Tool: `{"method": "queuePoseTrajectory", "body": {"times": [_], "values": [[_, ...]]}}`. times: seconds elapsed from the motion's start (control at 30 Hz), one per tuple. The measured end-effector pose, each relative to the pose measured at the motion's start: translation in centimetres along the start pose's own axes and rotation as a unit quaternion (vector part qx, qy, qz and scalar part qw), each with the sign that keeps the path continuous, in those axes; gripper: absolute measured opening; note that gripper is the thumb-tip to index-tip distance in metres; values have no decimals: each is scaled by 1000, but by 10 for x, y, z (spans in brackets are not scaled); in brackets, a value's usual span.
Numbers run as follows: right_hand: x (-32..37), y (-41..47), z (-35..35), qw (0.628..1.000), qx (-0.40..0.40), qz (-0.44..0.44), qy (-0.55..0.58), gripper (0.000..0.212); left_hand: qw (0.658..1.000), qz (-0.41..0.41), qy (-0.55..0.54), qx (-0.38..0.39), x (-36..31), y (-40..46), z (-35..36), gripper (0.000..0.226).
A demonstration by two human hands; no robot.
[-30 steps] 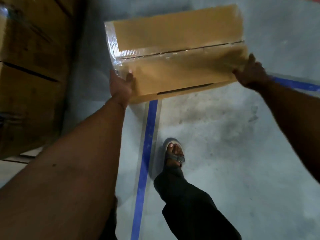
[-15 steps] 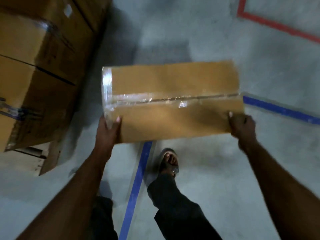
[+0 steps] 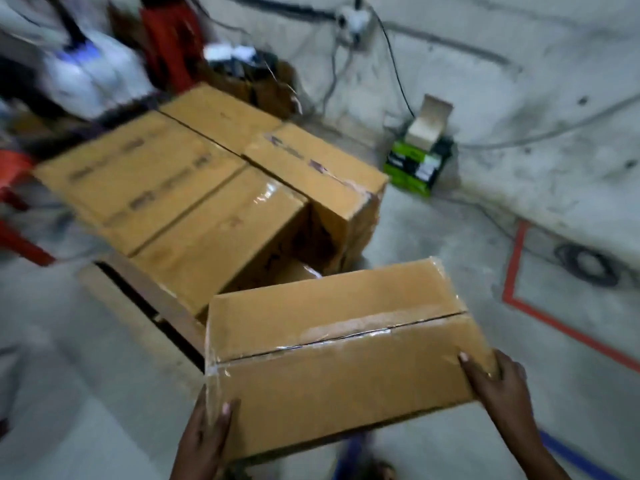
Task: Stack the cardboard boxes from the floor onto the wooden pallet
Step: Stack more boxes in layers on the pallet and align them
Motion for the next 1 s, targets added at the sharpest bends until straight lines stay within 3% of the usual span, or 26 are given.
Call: {"method": "queuePoseTrajectory", "body": {"times": [0.27,0.37,0.53,0.83,0.93,1.0], "values": [[222,10,3,994,-1,-102,32,109,984,-19,-174,-19,-68,11,-108,61],[295,-5,10,992,0,-121,46,110,981,-20,-193,-21,-80,25,-150,65],[371,-33,40,986,31,-155,57,107,985,-7,-173,-15,-89,59,-204,100],[407,-31,111,981,87,-156,80,85,982,-3,-183,-41,-75,85,-222,94],[389,-7,127,981,104,-119,113,94,985,-39,-158,-64,-46,82,-193,114],[369,21,133,980,105,-106,128,102,989,-35,-131,-66,-39,81,-166,101]]}}
Point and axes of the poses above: each hand's wrist, its own y-axis towards the middle knuckle, its own z-axis out of the palm, x = y × z, the point moved 8 cm from there along y, towards the middle knuckle, and after that the axes turned 11 degrees about -x, right-handed, at the moved point
